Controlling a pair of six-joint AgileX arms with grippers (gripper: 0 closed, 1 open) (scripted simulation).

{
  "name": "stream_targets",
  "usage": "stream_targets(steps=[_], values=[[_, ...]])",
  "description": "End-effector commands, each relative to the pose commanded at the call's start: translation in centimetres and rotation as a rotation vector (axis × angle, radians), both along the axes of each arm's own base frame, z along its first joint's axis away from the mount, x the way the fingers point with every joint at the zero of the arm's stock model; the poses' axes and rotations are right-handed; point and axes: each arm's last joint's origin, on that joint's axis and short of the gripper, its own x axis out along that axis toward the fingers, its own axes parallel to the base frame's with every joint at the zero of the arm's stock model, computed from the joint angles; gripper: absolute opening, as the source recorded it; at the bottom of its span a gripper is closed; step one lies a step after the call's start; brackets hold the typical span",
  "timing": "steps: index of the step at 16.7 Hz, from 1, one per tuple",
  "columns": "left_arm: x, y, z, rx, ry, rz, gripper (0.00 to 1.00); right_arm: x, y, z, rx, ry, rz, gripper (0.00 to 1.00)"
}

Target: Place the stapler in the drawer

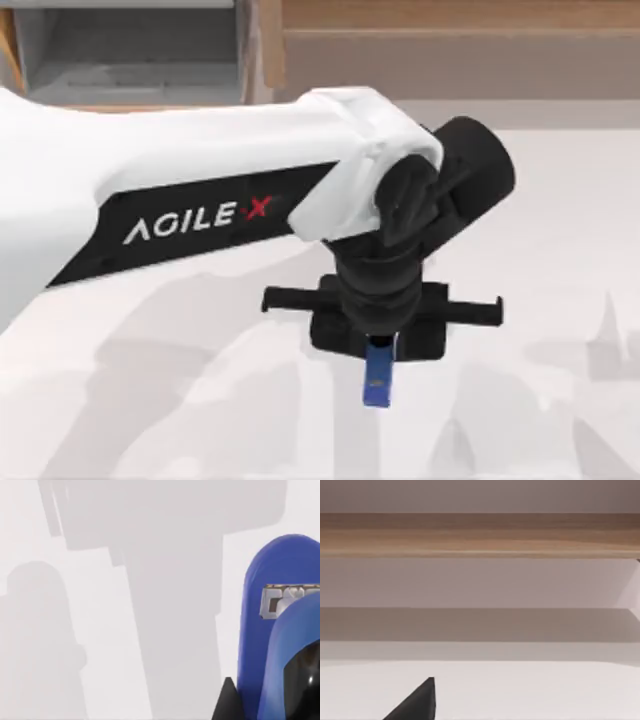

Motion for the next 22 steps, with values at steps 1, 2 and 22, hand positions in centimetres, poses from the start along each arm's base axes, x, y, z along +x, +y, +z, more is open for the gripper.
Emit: stream_targets(steps=[1,2,22], values=[[2.3,1.3,1.3,-0.018,-0.023,0.026,0.0,0.0,0.0,0.0,0.0,0.0,0.0,1.0],[4.7,2.8,2.6,-0.034,-0.049,0.054,0.0,0.0,0.0,0.0,0.0,0.0,0.0,1.0],[24.4,47.7,0.0,0.108,-0.024,0.209,0.0,0.0,0.0,0.0,0.0,0.0,0.0,1.0]])
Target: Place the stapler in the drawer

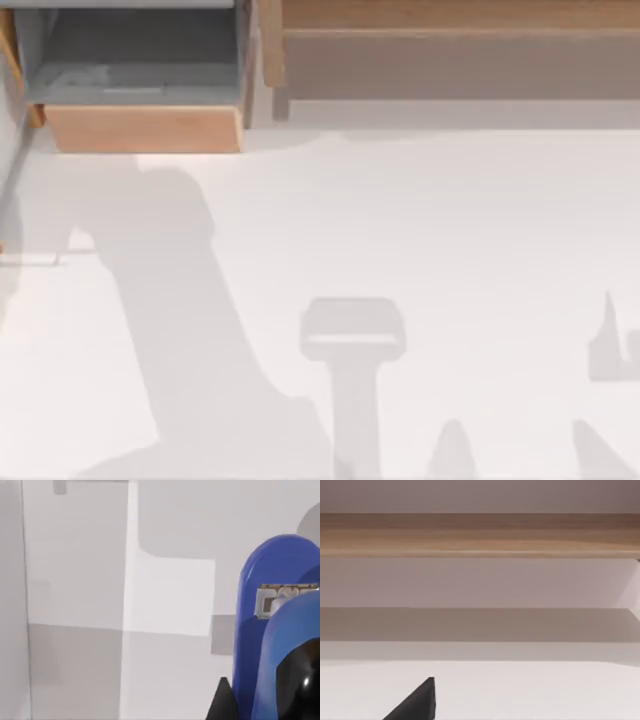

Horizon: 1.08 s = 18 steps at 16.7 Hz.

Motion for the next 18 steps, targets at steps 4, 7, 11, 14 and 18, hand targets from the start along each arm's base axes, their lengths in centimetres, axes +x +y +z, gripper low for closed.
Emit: stream_targets(steps=[4,7,11,14,18], values=[[0.3,0.1,-3.5,-0.028,0.103,-0.072,0.0,0.0,0.0,0.0,0.0,0.0,0.0,1.0],[0.3,0.1,-3.6,-0.028,0.106,-0.074,0.0,0.0,0.0,0.0,0.0,0.0,0.0,1.0],[0.3,0.1,-3.8,-0.027,0.106,-0.075,0.0,0.0,0.0,0.0,0.0,0.0,0.0,1.0],[0.3,0.1,-4.1,-0.027,0.105,-0.074,0.0,0.0,0.0,0.0,0.0,0.0,0.0,1.0],[0.3,0.1,-4.6,-0.028,0.106,-0.074,0.0,0.0,0.0,0.0,0.0,0.0,0.0,1.0]])
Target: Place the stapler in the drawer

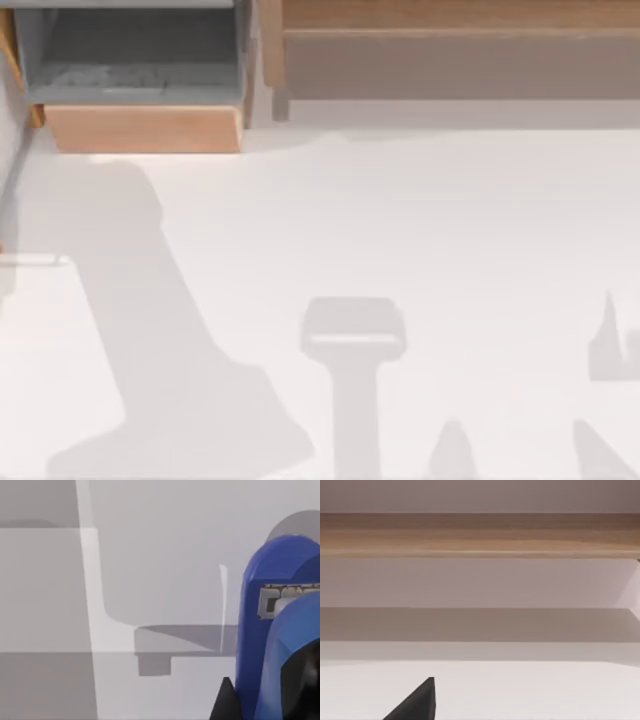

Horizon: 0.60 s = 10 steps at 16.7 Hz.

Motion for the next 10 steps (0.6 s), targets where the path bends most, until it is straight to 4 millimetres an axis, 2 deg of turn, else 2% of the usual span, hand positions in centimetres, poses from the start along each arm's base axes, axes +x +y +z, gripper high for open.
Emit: stream_targets(steps=[3,10], values=[[0.0,0.0,0.0,0.0,0.0,0.0,0.0,0.0,0.0,0.0,0.0,0.0,0.0,1.0],[0.0,0.0,0.0,0.0,0.0,0.0,0.53,0.0,0.0,0.0,0.0,0.0,0.0,1.0]])
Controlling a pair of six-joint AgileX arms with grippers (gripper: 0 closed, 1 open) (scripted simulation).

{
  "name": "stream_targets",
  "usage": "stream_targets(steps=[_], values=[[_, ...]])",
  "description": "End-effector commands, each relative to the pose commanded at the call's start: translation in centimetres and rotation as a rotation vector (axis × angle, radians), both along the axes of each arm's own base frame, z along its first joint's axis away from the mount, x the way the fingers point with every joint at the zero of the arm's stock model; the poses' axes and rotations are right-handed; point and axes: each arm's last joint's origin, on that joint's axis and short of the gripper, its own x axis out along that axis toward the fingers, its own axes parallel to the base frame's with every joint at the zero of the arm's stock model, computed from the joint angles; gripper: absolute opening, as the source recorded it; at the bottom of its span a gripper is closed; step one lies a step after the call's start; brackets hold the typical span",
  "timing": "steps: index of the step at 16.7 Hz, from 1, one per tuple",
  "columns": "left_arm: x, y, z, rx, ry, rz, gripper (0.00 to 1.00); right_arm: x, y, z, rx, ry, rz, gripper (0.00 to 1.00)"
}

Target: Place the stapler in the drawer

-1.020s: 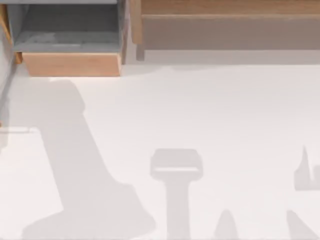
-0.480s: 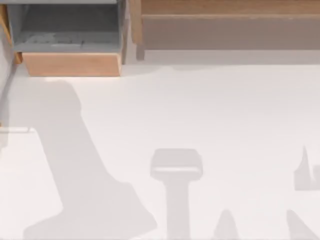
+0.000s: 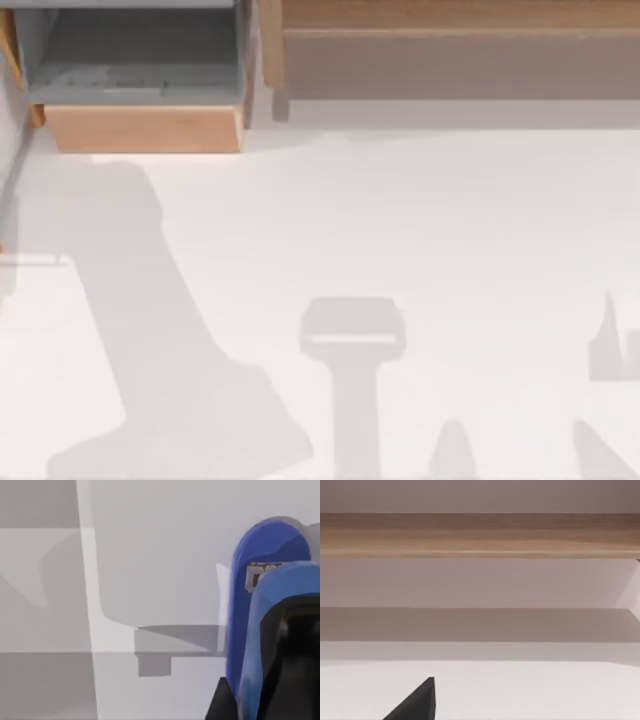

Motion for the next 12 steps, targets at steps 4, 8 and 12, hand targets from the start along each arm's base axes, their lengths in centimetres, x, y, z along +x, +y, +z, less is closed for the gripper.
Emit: stream_targets(steps=[4,8,12], values=[[0.0,0.0,0.0,0.0,0.0,0.0,0.83,0.0,0.0,0.0,0.0,0.0,0.0,1.0],[0.0,0.0,0.0,0.0,0.0,0.0,1.0,0.0,0.0,0.0,0.0,0.0,0.0,1.0],[0.0,0.0,0.0,0.0,0.0,0.0,1.0,0.0,0.0,0.0,0.0,0.0,0.0,1.0]])
